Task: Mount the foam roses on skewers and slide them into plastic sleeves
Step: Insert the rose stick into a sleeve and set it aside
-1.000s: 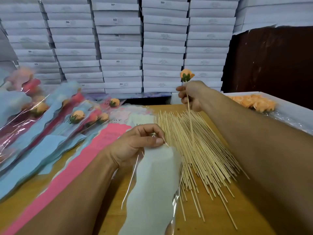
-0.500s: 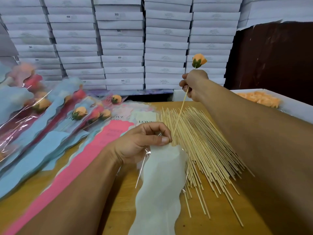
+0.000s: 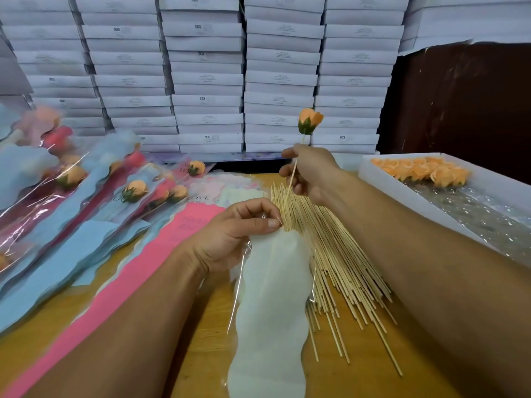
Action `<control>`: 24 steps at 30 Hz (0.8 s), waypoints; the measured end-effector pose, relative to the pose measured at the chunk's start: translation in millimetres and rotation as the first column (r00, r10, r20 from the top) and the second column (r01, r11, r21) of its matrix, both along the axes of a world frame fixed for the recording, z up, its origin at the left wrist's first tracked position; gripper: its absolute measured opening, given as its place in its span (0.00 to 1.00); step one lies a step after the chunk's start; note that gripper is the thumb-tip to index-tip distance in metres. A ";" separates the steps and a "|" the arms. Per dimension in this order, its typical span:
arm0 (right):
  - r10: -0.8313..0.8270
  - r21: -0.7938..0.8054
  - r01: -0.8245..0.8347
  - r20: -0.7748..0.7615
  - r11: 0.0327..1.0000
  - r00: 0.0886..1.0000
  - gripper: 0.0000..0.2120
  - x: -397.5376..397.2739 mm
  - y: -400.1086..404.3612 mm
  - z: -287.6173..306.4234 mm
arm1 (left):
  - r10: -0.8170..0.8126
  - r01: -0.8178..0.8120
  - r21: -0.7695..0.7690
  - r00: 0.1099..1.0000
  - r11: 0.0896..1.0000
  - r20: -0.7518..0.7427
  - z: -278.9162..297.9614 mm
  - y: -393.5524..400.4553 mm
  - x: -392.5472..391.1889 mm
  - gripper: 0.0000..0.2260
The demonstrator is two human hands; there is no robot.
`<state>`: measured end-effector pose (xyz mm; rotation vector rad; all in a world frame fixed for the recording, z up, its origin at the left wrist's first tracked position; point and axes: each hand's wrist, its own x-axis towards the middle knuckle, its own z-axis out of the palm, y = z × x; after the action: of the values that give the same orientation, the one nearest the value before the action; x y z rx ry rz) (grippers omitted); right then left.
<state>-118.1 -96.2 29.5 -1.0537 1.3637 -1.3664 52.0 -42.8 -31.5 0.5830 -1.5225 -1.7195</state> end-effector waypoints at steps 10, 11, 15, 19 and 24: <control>0.277 0.056 -0.272 -0.166 0.961 0.946 0.13 -3.1 42.4 -20.1 | 0.111 -0.111 0.009 0.993 0.994 -0.035 2.1 -3.2 -1.4 0.05; 0.284 0.059 -0.278 -0.198 0.959 0.938 0.13 -2.8 44.3 -22.8 | 0.115 -0.114 0.009 0.993 0.993 -0.036 2.1 -3.2 -1.7 0.05; 0.314 0.056 -0.310 -0.263 0.949 0.912 0.13 0.2 51.0 -30.4 | 0.129 -0.129 0.010 0.989 0.992 -0.067 1.3 -4.5 -2.6 0.04; 0.371 0.021 -0.380 -0.269 0.925 0.889 0.14 0.2 57.8 -33.7 | 0.104 -0.106 -0.005 0.984 0.994 -0.141 1.6 -3.2 -3.4 0.06; 0.369 0.053 -0.373 -0.323 0.926 0.871 0.20 -10.1 59.5 -35.2 | 0.122 -0.119 0.039 0.987 0.992 -0.105 1.9 -2.2 -3.5 0.04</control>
<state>-128.1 -36.7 -5.7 -1.5156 1.2964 -0.9408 48.5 -45.0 -29.6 0.5779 -1.3587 -1.6590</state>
